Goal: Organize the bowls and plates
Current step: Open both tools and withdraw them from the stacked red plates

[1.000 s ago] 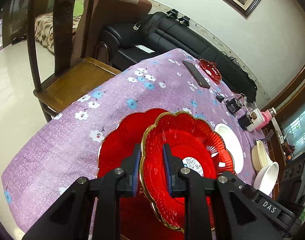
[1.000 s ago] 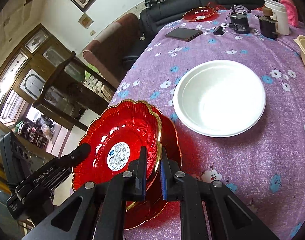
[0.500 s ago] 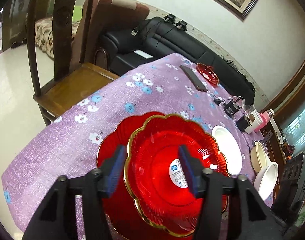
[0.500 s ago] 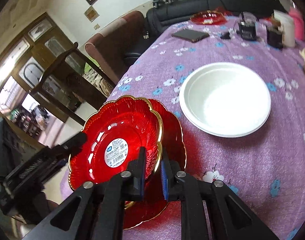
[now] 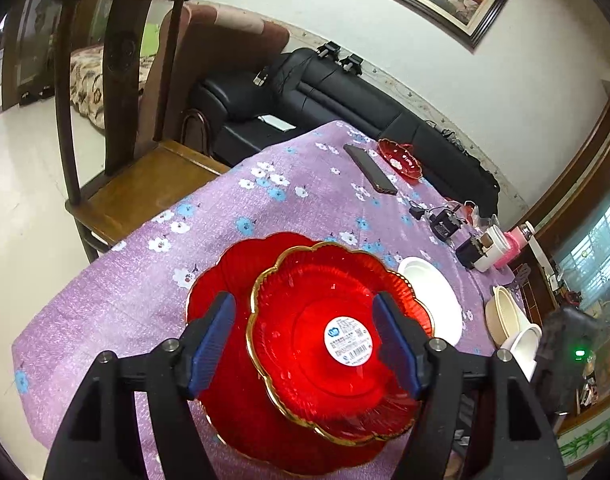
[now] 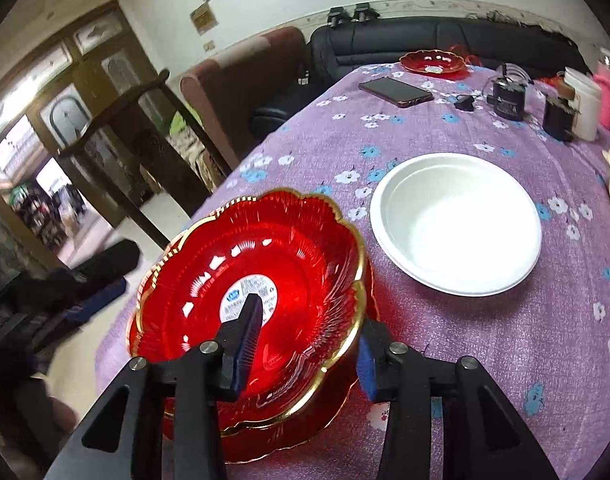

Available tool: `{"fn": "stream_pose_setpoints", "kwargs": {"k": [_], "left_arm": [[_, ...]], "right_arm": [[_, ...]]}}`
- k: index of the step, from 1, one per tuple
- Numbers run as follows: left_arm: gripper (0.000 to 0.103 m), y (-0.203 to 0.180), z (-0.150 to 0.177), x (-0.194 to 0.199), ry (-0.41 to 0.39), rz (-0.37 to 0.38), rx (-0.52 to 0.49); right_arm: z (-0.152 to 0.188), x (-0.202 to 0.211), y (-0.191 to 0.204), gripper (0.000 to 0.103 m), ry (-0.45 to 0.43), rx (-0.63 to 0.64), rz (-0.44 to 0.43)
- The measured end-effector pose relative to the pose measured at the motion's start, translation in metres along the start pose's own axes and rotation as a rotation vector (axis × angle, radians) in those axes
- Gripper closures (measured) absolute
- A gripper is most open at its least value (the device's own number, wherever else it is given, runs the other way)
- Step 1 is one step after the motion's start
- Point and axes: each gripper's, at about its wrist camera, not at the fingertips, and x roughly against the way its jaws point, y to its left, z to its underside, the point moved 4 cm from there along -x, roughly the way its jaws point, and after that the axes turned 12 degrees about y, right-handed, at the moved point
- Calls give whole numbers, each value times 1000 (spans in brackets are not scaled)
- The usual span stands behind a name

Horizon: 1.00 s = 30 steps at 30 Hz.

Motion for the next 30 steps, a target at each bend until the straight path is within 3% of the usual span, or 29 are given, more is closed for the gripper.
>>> {"fn": "stream_pose_setpoints", "kwargs": {"k": [4, 6, 12, 16, 20, 21, 24, 26, 30], "left_arm": [[31, -7, 2, 17, -50, -23, -31], [29, -11, 3, 26, -85, -35, -46], [26, -22, 5, 40, -130, -40, -83], [26, -29, 9, 41, -136, -63, -115], [24, -44, 18, 44, -175, -129, -188], [19, -47, 20, 45, -188, -153, -204], [7, -60, 27, 48, -251, -275, -268], [5, -71, 33, 47, -277, -355, -333], [5, -82, 41, 41, -248, -367, -386]], "right_arm": [[2, 4, 3, 55, -5, 49, 49], [2, 10, 0, 48, -22, 46, 45], [3, 48, -21, 42, -142, -46, -30], [4, 63, -36, 40, -195, -111, -11], [12, 68, -44, 40, -201, -144, -10], [14, 70, -47, 40, -208, -154, -12], [23, 76, -50, 39, -230, -170, -8], [30, 80, -53, 38, -252, -182, -4], [39, 90, -59, 37, -285, -192, 22]]}}
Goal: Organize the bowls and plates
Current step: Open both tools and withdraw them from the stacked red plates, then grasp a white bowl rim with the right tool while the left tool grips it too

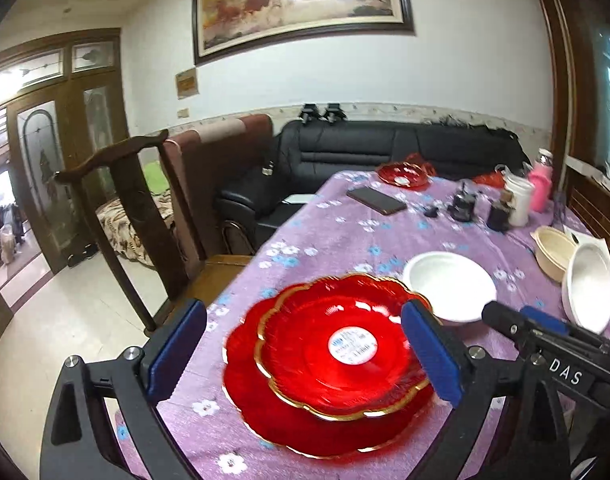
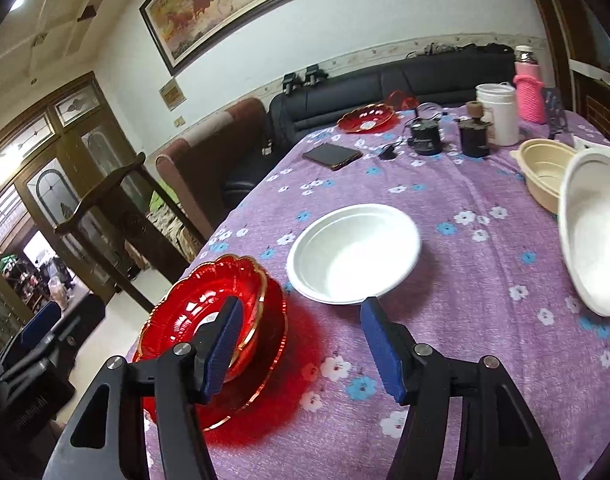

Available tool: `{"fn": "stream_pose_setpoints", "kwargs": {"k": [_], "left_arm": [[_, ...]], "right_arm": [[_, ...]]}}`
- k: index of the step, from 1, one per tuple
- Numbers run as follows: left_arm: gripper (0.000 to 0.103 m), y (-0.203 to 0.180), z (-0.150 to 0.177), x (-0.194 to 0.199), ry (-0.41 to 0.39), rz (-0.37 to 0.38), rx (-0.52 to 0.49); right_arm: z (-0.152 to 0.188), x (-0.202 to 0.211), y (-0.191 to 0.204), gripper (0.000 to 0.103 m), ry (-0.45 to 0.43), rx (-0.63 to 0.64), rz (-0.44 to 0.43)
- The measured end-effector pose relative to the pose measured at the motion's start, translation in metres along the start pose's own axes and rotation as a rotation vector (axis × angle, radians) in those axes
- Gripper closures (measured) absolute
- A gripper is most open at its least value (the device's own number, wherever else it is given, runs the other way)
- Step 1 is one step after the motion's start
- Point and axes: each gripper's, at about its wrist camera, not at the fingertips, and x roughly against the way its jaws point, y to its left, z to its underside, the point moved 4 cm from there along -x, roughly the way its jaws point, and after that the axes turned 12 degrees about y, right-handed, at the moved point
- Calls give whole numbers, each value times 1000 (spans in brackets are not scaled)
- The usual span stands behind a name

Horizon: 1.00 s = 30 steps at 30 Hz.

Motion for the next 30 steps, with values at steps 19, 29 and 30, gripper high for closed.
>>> {"fn": "stream_pose_setpoints", "kwargs": {"k": [19, 29, 30], "left_arm": [[5, -58, 8, 7, 20, 27, -115], [5, -72, 14, -7, 118, 164, -118], [5, -73, 14, -7, 119, 172, -119]], "right_arm": [[13, 50, -56, 30, -98, -61, 69], [15, 76, -113, 29, -125, -121, 146], [15, 81, -124, 29, -128, -131, 172]]}}
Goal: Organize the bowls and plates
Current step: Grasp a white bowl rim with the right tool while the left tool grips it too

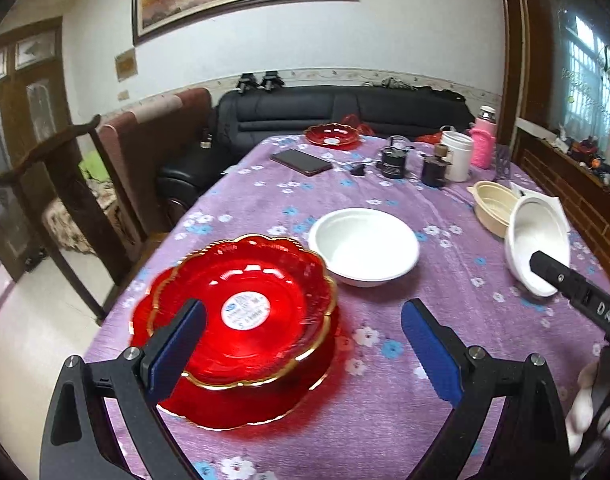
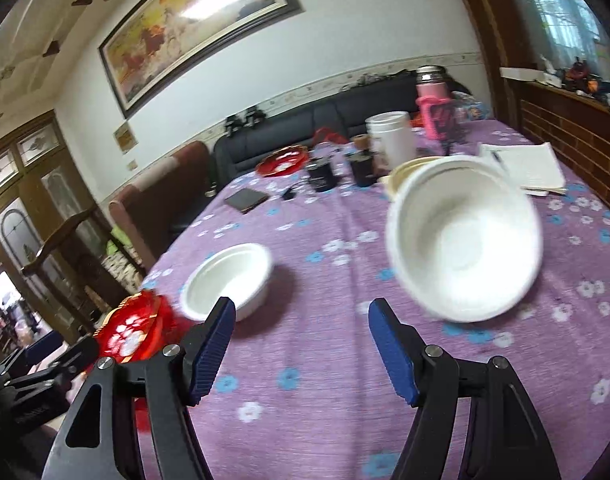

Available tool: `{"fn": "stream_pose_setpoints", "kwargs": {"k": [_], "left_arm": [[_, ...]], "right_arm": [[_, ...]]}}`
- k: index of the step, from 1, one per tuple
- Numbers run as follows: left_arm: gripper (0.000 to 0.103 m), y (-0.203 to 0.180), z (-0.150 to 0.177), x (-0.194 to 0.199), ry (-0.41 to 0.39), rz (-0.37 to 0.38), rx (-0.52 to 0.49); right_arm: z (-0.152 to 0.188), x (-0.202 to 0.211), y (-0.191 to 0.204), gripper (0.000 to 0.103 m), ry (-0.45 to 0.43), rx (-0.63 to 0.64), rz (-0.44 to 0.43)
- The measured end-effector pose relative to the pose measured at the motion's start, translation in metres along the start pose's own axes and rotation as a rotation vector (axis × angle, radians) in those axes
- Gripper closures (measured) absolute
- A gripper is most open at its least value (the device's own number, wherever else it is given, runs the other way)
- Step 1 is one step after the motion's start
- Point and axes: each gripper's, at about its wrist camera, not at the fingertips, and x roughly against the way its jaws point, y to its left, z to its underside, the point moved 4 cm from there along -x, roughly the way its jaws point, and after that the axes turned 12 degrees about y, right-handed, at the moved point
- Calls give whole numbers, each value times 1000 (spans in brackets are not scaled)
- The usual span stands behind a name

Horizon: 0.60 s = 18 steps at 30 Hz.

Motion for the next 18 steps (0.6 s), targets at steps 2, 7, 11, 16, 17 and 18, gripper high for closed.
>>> {"fn": "stream_pose_setpoints", "kwargs": {"k": [2, 7, 11, 16, 17, 18], "left_arm": [[5, -4, 0, -2, 0, 25, -5], [5, -12, 0, -8, 13, 75, -16], [5, -21, -1, -14, 39, 136, -20], [5, -27, -3, -23, 70, 145, -18], [5, -30, -3, -26, 82, 149, -19], [5, -32, -4, -28, 88, 152, -20]], "right_arm": [[-5, 5, -18, 29, -12, -19, 40], [-27, 23, -76, 30, -74, -94, 165], [-47, 20, -115, 30, -79, -156, 254], [-64, 1, -147, 30, -67, -223, 282], [-65, -2, -150, 30, -65, -221, 279], [-65, -5, -151, 30, -63, -217, 272]]}}
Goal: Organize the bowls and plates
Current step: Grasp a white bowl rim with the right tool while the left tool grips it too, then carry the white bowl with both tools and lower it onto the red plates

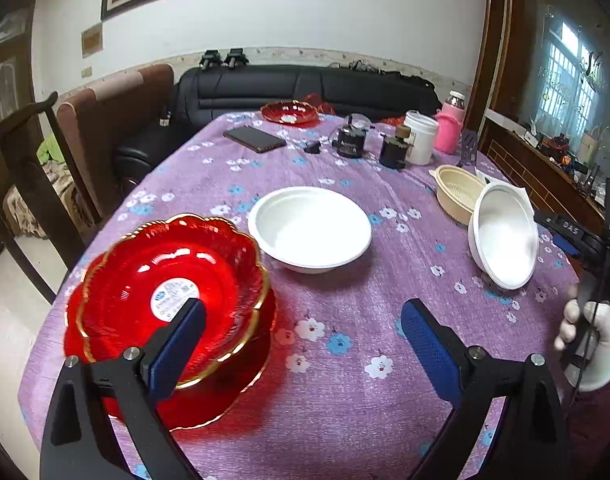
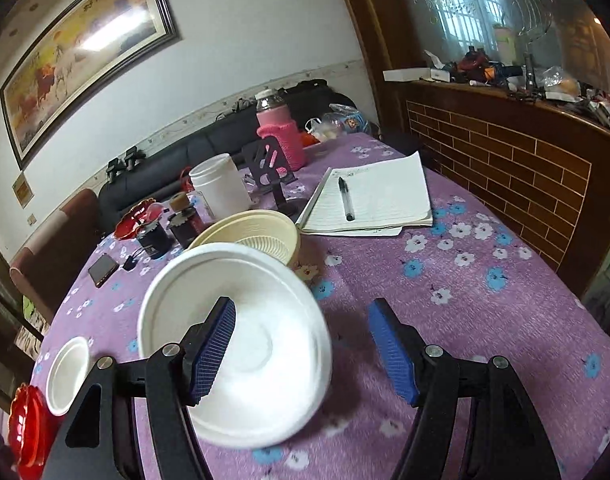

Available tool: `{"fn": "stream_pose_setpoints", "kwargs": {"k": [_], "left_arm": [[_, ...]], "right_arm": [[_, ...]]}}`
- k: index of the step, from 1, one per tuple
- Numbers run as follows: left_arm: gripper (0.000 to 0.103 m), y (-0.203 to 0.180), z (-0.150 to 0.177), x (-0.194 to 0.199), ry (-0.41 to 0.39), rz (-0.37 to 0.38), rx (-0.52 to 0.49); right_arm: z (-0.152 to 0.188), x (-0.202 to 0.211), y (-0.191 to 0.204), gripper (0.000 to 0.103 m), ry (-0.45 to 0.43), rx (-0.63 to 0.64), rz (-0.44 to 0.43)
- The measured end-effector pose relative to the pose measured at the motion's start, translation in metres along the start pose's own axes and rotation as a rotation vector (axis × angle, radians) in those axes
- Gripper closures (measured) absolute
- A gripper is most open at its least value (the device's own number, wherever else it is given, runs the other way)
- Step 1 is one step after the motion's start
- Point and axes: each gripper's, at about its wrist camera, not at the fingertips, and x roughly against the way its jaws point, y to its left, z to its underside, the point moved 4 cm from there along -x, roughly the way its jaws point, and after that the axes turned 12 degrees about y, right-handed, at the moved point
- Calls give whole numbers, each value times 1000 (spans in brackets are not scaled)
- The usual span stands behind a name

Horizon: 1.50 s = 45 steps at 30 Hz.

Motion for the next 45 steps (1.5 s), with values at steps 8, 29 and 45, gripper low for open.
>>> {"fn": "stream_pose_setpoints", "kwargs": {"k": [8, 29, 45], "left_arm": [[5, -40, -22, -26, 64, 99, -31], [27, -186, -89, -150, 212, 240, -185], [79, -201, -82, -163, 283, 286, -207]], "right_arm": [[7, -26, -16, 30, 57, -39, -47], [12, -39, -17, 43, 127, -54, -97], [21, -48, -7, 92, 187, -35, -178]]}}
